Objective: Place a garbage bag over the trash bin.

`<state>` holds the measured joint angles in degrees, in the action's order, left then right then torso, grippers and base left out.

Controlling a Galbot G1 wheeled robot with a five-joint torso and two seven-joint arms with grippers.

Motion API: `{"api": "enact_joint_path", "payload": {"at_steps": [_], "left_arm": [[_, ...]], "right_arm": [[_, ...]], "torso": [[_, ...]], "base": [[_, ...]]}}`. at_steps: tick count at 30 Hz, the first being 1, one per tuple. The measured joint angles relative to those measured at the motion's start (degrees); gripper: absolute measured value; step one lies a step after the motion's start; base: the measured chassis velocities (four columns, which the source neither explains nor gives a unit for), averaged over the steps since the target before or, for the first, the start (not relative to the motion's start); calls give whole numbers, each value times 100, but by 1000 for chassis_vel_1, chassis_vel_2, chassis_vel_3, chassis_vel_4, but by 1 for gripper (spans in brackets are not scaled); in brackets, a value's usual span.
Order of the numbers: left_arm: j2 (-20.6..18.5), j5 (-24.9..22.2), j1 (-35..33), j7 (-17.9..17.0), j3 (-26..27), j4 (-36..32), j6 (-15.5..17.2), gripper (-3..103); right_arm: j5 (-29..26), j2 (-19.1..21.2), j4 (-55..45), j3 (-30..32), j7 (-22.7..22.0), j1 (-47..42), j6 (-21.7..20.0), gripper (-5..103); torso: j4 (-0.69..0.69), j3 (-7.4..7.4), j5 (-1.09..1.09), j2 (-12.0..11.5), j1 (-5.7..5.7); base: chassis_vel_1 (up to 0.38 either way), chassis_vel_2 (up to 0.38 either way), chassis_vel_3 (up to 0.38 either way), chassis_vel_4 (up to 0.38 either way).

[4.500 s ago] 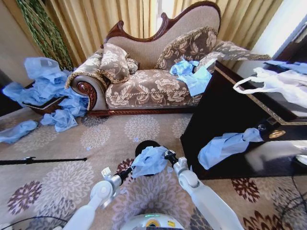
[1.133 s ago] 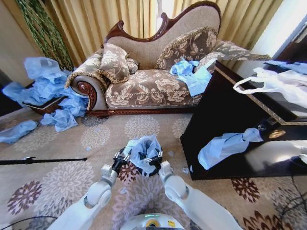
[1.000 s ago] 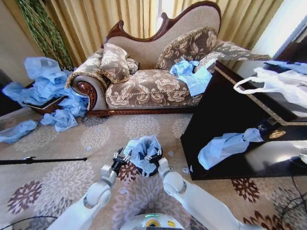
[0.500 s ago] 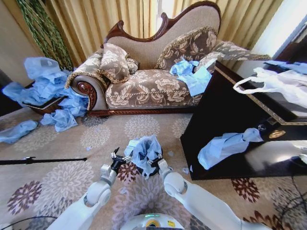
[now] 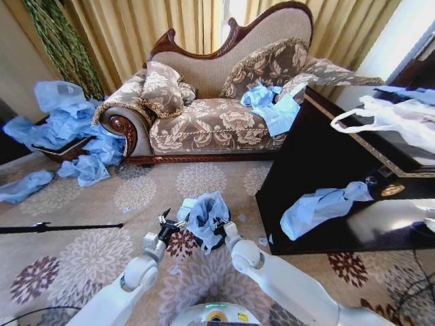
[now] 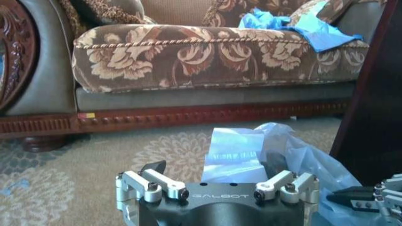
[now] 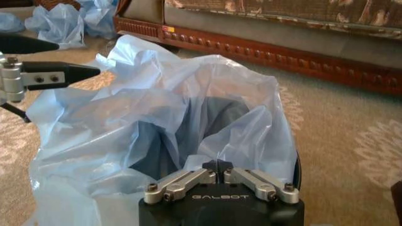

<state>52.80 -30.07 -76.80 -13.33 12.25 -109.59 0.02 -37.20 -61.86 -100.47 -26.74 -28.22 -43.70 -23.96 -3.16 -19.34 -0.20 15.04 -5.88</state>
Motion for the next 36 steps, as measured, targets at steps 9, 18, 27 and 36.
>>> {"api": "enact_joint_path", "payload": {"at_steps": [9, 18, 27, 36], "left_arm": [[-17, -10, 21, -4, 0, 0, -7, 100], [-16, -68, 13, -12, 4, 7, -9, 100], [-48, -194, 101, -27, -20, 91, 40, 100], [-32, -213, 37, -47, 7, 13, 65, 100]], "right_arm": [[54, 51, -147, 146, -41, -134, 80, 0], [93, 366, -654, 385, -128, -386, 158, 0], [165, 938, -1126, 894, -85, -952, 213, 0], [-163, 860, -1421, 733, -248, -849, 148, 0]], "torso": [[0, 0, 0, 0, 0], [0, 0, 1, 0, 0], [-2, 0, 0, 0, 0], [0, 0, 0, 0, 0]], "base": [[0, 0, 0, 0], [0, 0, 0, 0], [0, 0, 0, 0], [0, 0, 0, 0]]}}
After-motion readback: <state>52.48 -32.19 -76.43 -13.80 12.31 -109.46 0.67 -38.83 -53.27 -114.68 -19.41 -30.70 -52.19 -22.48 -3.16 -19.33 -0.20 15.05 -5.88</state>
